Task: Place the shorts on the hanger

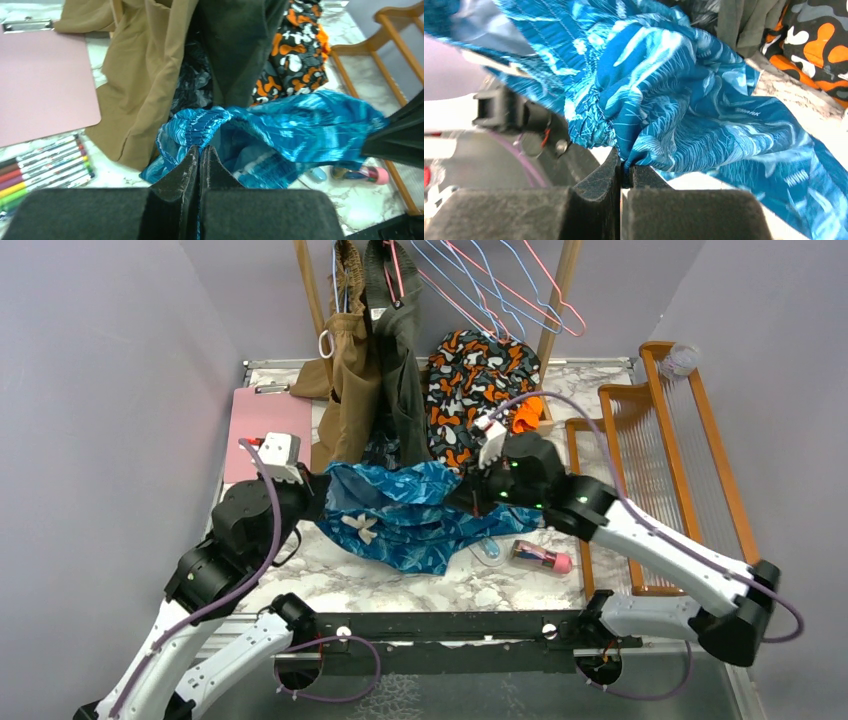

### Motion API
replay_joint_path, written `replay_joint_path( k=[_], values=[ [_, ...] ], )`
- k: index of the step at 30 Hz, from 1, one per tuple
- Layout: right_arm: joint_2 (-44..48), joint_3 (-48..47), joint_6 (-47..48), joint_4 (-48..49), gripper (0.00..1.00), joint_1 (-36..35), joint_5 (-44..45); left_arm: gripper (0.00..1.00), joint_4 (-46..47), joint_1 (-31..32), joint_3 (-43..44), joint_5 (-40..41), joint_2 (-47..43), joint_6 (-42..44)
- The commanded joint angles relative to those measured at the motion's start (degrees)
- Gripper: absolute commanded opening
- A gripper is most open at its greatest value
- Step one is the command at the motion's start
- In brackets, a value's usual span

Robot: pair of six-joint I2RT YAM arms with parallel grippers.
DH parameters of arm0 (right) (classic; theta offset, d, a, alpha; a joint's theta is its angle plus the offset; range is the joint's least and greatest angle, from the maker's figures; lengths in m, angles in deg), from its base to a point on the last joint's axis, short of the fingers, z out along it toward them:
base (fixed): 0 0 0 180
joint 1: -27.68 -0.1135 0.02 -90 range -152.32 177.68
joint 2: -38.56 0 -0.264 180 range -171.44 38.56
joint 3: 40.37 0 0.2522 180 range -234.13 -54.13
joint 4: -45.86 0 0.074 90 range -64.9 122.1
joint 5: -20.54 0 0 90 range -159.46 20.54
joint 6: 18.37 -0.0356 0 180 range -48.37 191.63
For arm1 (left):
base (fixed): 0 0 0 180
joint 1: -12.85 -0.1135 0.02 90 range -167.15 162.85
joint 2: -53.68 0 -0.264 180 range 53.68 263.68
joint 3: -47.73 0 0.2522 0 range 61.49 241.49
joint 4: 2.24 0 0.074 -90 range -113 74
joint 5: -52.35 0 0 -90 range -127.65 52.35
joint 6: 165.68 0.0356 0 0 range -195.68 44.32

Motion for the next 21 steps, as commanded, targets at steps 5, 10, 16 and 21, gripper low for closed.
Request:
replay_joint_path(
  k=[5, 10, 16, 21],
  values=[
    [7.16, -16.30, -2.23, -33.06, 0.01, -0.21, -15.57, 0.00, 8.51, -0.28, -7.80, -19.96, -4.31, 1.38],
    [1.34, -23.16, -9.62, -29.78, 0.01, -0.02, -20.27, 0.00, 12.46, -0.28, -12.92, -23.98, -2.44, 0.53],
    [-4.60, -16.53, -18.73, -16.16, 0.01, 9.72, -29.35, 0.00, 13.24, -0.28, -15.36, -19.78, 1.01, -0.37],
    [-7.34, -4.86, -29.96, -2.46, 0.01, 18.55, -34.43, 0.00, 12.60, -0.28, -16.23, -14.56, 4.28, -1.43]
  ],
)
